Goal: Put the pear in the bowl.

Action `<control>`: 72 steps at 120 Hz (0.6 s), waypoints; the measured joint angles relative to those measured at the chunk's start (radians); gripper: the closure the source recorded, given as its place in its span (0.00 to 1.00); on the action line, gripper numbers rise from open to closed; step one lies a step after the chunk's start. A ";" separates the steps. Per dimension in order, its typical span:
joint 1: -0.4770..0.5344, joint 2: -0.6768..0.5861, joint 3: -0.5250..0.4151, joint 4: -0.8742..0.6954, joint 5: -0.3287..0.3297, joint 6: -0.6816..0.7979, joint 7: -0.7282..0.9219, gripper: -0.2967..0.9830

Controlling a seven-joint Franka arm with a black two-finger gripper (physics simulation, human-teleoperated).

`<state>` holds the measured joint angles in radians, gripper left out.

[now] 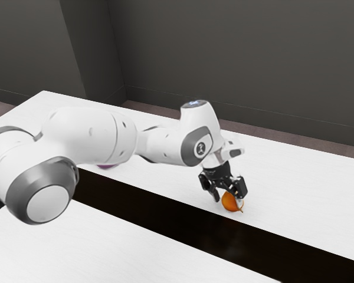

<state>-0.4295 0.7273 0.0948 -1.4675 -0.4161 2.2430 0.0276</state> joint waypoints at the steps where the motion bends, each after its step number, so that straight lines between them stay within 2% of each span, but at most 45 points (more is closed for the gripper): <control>1: 0.001 0.001 -0.002 0.000 0.000 0.002 0.000 0.31; 72: 0.006 0.031 -0.021 0.019 0.006 0.073 -0.018 0.38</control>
<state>-0.4234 0.7581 0.0736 -1.4485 -0.4102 2.3161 0.0098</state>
